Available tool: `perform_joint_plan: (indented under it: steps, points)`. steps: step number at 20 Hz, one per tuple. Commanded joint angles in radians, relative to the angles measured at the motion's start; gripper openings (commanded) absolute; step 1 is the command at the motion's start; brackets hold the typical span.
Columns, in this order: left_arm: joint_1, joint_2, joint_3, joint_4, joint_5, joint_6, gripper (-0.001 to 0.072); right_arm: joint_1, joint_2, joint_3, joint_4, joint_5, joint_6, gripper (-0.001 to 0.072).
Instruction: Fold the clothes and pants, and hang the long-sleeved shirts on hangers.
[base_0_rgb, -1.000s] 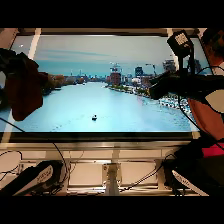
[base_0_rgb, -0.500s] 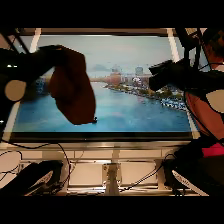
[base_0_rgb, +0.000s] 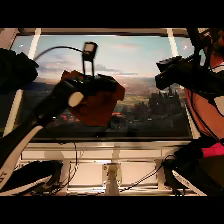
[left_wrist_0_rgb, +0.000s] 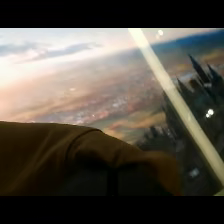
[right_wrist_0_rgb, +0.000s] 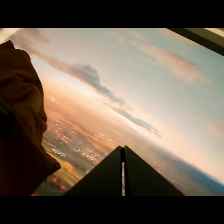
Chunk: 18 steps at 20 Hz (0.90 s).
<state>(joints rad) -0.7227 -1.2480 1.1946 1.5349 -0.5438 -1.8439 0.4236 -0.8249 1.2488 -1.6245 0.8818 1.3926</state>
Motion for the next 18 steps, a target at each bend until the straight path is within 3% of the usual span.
perform_joint_plan:
  steps: [1,10,11,12,13,14,15,17,18]
  points:
    - [-0.132,-0.111,0.0,-0.003,0.047,0.001,0.002,0.0,0.042,0.0,-0.133,0.02,0.0,0.0015]
    - [-0.324,-0.169,0.0,-0.002,0.111,0.001,0.0021,0.0,0.045,0.0,-0.211,0.02,0.001,0.0016]
    - [-0.325,-0.168,0.0,0.002,0.101,0.001,0.0063,0.0,0.043,0.0,-0.21,0.02,0.001,0.0016]
    - [-0.325,-0.165,0.0,0.002,0.082,0.002,0.023,0.0,0.039,0.0,-0.209,0.021,0.001,0.0017]
    - [-0.315,-0.159,0.0,0.023,0.05,0.001,0.0523,0.0,0.036,0.0,-0.209,0.021,0.001,0.0042]
    - [-0.301,-0.147,0.0,0.065,0.006,0.001,0.072,0.0,0.035,0.0,-0.209,0.021,0.001,0.0119]
    - [-0.284,-0.129,0.0,0.113,-0.047,0.001,0.0718,0.0,0.033,0.0,-0.209,0.021,0.001,0.0237]
    - [-0.232,-0.073,0.0,0.215,-0.162,0.0,0.0684,0.0,0.016,-0.001,-0.195,0.037,0.0,0.0272]
    - [-0.199,-0.039,0.0,0.241,-0.194,0.001,0.0586,0.0,-0.001,-0.001,-0.174,0.068,0.0,0.0272]
